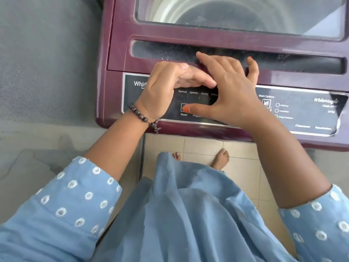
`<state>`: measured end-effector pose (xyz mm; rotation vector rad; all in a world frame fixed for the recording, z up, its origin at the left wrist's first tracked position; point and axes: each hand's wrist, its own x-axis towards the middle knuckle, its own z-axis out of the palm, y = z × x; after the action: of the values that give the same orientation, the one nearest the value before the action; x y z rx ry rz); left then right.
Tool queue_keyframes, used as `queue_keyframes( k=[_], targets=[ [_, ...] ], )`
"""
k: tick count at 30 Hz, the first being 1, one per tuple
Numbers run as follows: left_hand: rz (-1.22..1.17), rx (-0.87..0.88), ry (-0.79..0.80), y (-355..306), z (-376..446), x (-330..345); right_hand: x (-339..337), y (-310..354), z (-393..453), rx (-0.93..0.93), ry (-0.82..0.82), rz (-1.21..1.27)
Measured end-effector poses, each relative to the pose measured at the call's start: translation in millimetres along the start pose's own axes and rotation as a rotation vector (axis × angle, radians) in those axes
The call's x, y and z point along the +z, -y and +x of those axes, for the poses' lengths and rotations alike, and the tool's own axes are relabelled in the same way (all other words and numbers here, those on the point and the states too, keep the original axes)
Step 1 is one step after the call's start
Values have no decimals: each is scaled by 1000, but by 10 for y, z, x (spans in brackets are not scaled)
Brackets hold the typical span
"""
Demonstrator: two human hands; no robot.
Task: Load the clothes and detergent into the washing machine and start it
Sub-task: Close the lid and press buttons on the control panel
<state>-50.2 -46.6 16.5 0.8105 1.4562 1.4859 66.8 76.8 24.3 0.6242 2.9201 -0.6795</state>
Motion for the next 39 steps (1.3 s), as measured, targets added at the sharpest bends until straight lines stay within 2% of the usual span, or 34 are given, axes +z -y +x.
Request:
queue_keyframes(
  k=[17,39],
  targets=[
    [39,13,32,7,3,-17,-31,69,31,42,44,-35],
    [2,10,0,-12,-6,-2,-29,83,35,49,44,-32]
  ],
)
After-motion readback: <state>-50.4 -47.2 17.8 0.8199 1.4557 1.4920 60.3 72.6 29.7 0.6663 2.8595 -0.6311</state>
